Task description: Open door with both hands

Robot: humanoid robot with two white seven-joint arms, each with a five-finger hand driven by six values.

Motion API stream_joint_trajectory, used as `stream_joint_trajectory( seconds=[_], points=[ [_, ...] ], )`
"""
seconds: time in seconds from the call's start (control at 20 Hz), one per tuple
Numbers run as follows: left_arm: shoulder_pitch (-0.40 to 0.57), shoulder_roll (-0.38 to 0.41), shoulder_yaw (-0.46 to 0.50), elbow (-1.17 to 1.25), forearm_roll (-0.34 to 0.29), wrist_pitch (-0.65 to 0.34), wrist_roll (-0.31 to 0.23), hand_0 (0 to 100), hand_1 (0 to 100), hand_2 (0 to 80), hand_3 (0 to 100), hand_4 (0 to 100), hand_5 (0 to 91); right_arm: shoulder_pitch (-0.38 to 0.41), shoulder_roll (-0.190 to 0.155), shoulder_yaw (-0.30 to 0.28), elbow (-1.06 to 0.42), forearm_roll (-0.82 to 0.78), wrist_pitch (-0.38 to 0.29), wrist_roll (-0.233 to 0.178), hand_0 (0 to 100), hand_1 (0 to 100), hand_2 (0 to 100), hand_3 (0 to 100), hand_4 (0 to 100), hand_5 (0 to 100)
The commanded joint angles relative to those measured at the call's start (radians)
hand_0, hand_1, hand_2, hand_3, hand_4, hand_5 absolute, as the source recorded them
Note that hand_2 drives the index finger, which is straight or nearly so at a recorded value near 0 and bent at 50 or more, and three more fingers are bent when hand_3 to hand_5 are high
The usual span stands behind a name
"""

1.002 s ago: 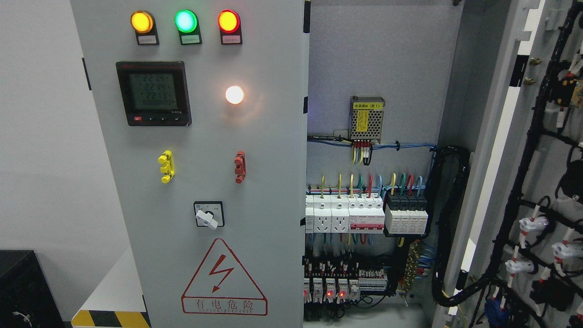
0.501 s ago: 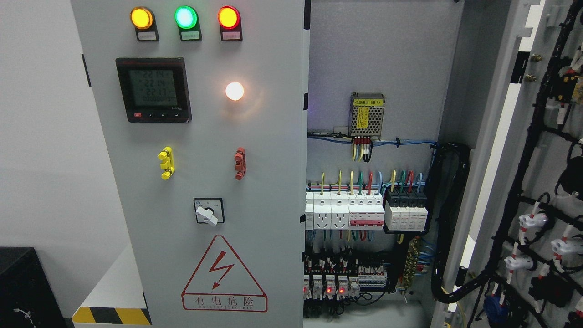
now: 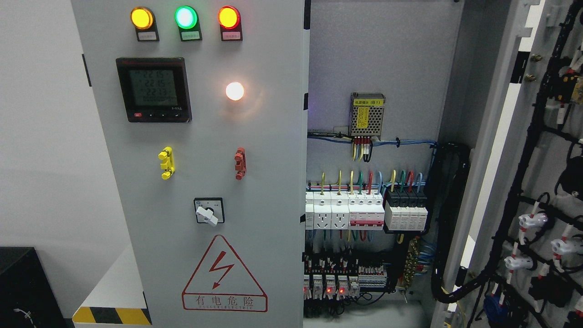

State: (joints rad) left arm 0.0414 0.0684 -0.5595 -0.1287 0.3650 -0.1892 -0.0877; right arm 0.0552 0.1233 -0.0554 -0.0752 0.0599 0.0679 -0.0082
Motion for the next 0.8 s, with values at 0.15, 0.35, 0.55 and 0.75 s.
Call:
stream_joint_trajectory(
  seconds=[0.15,0.35,0.55,0.75],
  points=[
    [0.011,-0.159,0.164,0.221,-0.017,0.03,-0.003,0,0,0.0,0,0,0.0,0.0,-0.001,0.0,0.0,0.001,0.0,0.001,0,0,0,0,0,0],
    [0.008,-0.16,0.153,0.218,-0.046,0.03,-0.004,0,0,0.0,0,0,0.0,0.002,0.001,-0.001,-0.005,0.0,0.0,0.001,0,0,0,0,0,0],
    [0.0,-0.16,0.164,0.216,-0.101,0.03,-0.003,0,0,0.0,0,0,0.0,0.053,-0.001,-0.003,-0.185,0.0,-0.004,0.001,0,0,0,0,0,0],
    [0.0,-0.159,0.31,0.181,-0.06,0.02,-0.004,0,0,0.0,0,0,0.0,0.213,-0.02,-0.003,-0.742,-0.002,-0.004,0.001,0,0,0,0,0,0]
  ],
)
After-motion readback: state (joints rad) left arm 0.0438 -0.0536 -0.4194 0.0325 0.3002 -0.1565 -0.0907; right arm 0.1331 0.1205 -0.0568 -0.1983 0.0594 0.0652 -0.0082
